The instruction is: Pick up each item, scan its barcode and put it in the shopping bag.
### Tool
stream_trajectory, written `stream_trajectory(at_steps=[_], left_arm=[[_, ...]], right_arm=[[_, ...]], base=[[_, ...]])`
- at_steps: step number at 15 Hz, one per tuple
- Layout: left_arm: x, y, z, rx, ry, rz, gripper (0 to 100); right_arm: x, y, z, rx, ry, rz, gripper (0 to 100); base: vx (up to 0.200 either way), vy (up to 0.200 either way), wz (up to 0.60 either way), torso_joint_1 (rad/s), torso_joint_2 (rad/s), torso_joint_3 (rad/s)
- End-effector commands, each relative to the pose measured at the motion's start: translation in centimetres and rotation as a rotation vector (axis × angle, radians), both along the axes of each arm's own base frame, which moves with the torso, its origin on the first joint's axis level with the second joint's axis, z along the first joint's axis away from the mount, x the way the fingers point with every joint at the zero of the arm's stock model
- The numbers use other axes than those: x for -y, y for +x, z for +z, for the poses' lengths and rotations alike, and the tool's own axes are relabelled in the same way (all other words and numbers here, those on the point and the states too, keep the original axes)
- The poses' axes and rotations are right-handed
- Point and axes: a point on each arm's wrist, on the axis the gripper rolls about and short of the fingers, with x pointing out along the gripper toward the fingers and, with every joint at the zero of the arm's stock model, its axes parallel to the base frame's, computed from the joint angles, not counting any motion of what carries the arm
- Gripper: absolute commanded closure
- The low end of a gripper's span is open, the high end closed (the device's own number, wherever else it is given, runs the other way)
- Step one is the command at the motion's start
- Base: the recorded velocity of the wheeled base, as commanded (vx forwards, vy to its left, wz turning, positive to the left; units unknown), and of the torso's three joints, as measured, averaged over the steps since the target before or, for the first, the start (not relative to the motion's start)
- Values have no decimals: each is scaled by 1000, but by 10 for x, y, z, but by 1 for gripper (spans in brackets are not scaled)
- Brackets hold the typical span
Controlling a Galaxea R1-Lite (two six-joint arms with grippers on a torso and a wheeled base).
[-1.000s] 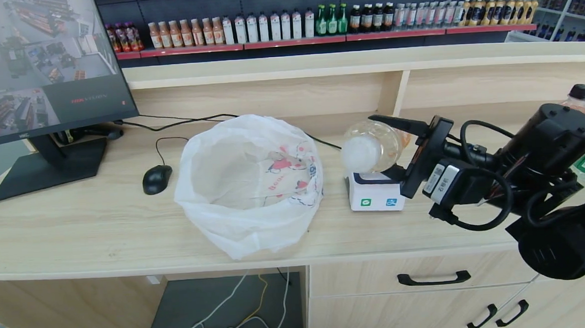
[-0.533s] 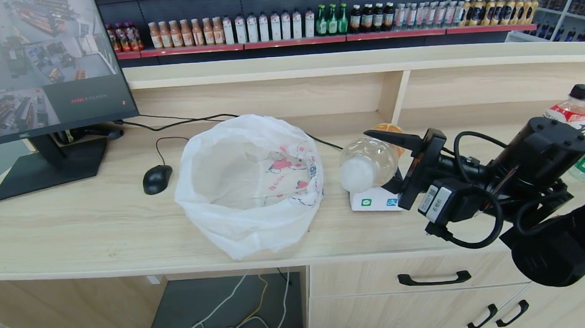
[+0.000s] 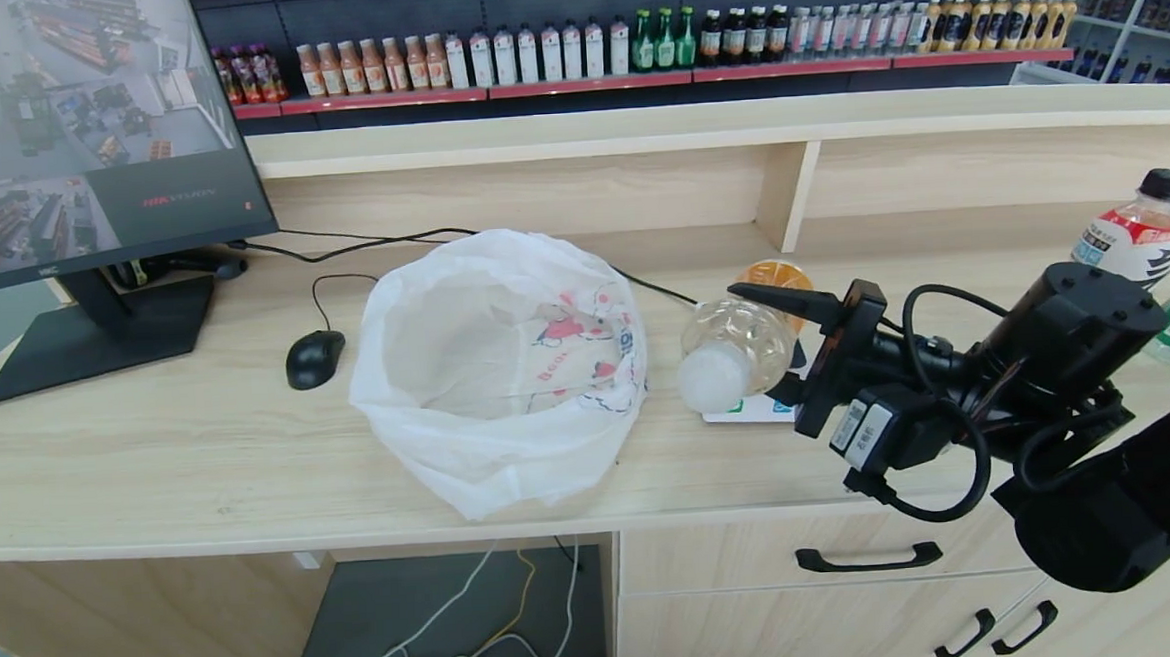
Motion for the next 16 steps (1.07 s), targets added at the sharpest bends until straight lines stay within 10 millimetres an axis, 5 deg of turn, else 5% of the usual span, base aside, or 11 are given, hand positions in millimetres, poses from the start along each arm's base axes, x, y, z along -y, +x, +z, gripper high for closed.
stream_trajectory(at_steps=[1, 12, 16], left_arm=[[0, 0, 0, 0, -1, 1, 0], [0, 0, 0, 0, -1, 1, 0], [0, 0, 0, 0, -1, 1, 0]], right_arm=[[1, 0, -1, 4, 2, -2, 100], [1, -2, -3, -23, 15, 3, 100], [6, -15, 27, -15, 93, 21, 100]], base=[[0, 0, 0, 0, 0, 0], [0, 0, 0, 0, 0, 0], [0, 0, 0, 0, 0, 0]])
